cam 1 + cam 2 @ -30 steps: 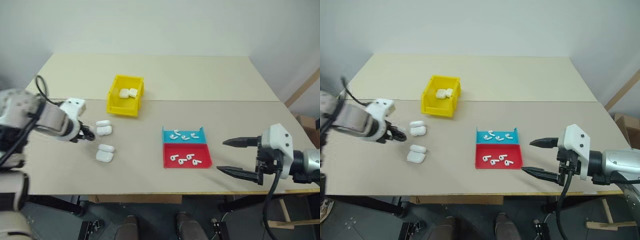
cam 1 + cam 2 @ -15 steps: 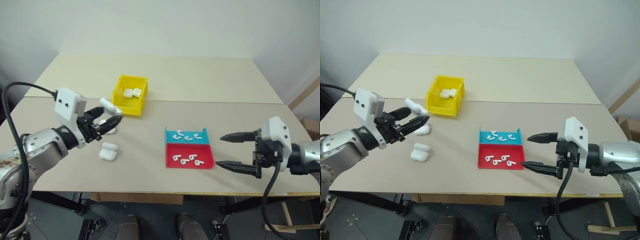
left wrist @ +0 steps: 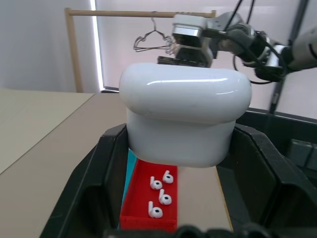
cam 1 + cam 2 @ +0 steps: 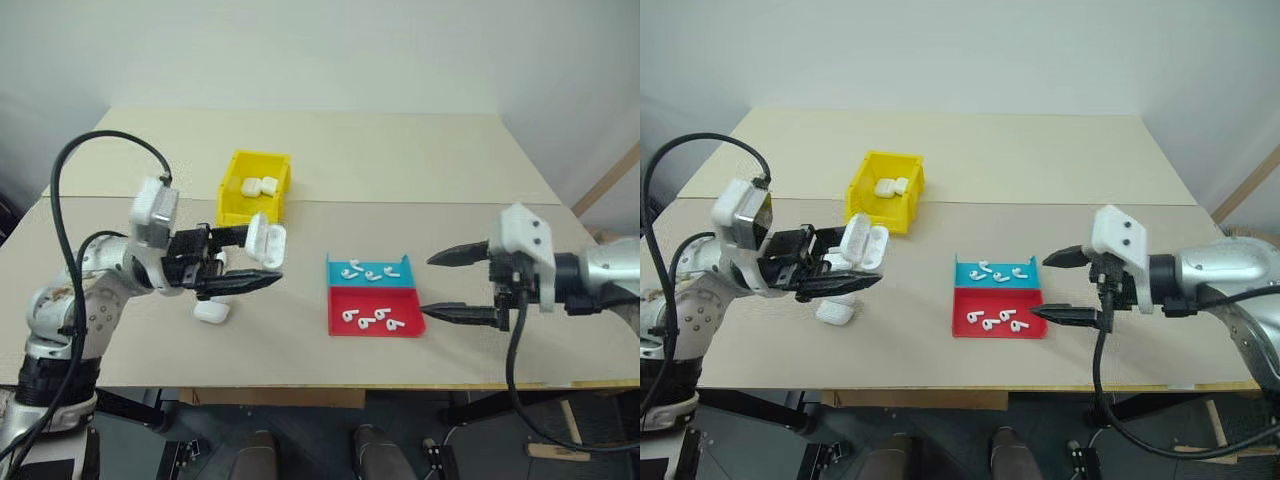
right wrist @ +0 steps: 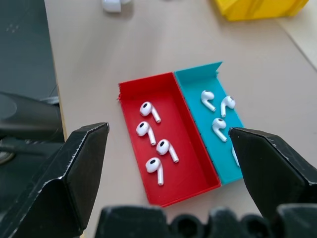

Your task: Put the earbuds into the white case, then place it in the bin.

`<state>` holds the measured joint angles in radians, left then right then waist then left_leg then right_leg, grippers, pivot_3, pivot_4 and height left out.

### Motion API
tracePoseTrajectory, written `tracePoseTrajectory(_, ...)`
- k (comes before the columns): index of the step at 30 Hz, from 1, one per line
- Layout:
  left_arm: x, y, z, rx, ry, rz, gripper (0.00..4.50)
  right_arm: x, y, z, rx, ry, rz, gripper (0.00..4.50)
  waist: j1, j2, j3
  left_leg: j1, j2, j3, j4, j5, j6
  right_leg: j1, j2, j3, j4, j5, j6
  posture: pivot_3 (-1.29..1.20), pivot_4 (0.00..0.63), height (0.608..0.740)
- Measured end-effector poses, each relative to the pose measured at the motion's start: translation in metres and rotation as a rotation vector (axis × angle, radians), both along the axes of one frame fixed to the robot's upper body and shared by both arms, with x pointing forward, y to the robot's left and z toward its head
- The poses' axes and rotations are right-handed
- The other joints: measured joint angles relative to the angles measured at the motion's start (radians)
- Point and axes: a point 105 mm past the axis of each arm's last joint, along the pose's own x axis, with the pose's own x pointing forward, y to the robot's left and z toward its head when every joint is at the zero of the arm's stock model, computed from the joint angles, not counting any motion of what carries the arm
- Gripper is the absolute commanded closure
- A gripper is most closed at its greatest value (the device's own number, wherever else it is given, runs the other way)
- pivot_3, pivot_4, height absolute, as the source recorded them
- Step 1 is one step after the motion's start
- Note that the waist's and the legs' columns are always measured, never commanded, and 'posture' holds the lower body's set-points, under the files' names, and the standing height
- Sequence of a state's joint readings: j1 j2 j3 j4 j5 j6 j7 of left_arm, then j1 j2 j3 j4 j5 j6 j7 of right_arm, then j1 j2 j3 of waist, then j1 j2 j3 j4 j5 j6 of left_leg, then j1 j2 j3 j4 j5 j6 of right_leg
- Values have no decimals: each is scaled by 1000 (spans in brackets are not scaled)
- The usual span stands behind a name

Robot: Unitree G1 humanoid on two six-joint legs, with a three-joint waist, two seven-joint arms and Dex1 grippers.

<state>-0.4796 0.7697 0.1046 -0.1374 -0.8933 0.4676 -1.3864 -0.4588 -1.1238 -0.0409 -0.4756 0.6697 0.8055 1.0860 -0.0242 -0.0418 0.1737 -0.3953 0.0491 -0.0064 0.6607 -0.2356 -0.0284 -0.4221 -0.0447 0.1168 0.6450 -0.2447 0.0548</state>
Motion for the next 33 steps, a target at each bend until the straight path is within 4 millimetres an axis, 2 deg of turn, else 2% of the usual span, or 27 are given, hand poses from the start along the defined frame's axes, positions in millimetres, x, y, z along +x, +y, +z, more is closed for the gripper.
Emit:
tracePoseTrajectory(2,-4,2,-4,3,23,-57,1726,-1,8,-4,-72,21,16,0,-3,0,0,-1,0,0,0,0,1,0,0,0,0,0,0,0,150,740)
tracePoseTrajectory(8,-7,1,-28,31,15,-69,1726,-3,23,-31,-223,95,28,1981,-6,0,0,-2,0,0,1,-1,1,-1,0,-1,0,0,0,0,150,740)
tracePoseTrajectory(13,-6,-10,-36,16,-15,-48,1726,6,32,-47,-337,91,-14,1981,-6,0,0,-2,0,-1,2,-1,1,-1,0,-1,1,0,0,0,150,740)
tracePoseTrajectory(19,-7,-16,-44,13,-17,-15,1726,16,42,-47,-416,81,-37,1981,-16,0,0,-3,1,-1,2,-1,2,-2,0,-2,1,0,0,0,150,740)
tracePoseTrajectory(25,-10,-24,-39,-15,-58,-4,1726,17,52,-63,-509,136,-1,1981,-18,0,0,-3,1,-2,2,-1,2,-2,0,-3,1,0,0,0,150,740)
tracePoseTrajectory(33,-12,-29,-31,-17,-77,6,1726,24,46,-80,-583,172,-35,1981,-18,0,0,-3,1,-3,2,-1,2,-2,0,-3,1,0,0,0,150,740)
